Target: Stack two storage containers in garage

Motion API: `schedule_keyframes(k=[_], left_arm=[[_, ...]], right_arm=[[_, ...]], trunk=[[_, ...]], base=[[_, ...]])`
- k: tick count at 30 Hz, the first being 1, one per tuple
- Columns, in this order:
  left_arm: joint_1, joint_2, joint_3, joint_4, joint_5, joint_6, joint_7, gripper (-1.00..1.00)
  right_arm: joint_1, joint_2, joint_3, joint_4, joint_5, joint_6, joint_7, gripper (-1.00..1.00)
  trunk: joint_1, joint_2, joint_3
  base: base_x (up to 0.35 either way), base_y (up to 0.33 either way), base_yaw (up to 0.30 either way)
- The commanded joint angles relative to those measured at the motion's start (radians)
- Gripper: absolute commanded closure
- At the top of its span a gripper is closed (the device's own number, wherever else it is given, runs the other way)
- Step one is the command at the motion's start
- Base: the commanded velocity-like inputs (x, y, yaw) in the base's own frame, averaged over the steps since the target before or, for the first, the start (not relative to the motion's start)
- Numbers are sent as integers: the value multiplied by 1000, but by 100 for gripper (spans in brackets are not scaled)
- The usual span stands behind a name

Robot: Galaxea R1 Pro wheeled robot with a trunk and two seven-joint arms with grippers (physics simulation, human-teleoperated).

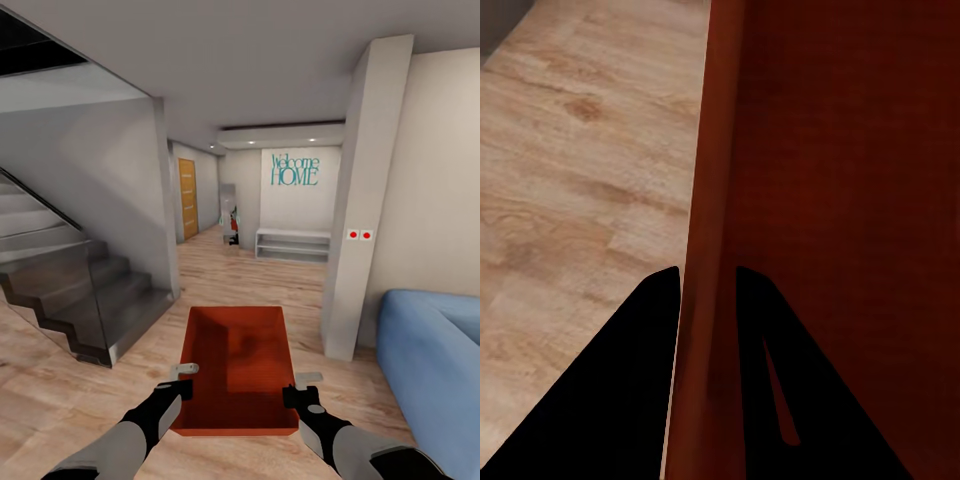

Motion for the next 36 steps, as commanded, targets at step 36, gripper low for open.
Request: schedule_keyframes(k=[36], left_arm=[[-1, 3, 23, 5, -19, -77, 56, 100]], right_arm=[[-1, -1, -28, 2, 5, -2, -2, 100]], trunk=[[1, -1, -2]], base=[[321, 57, 0]])
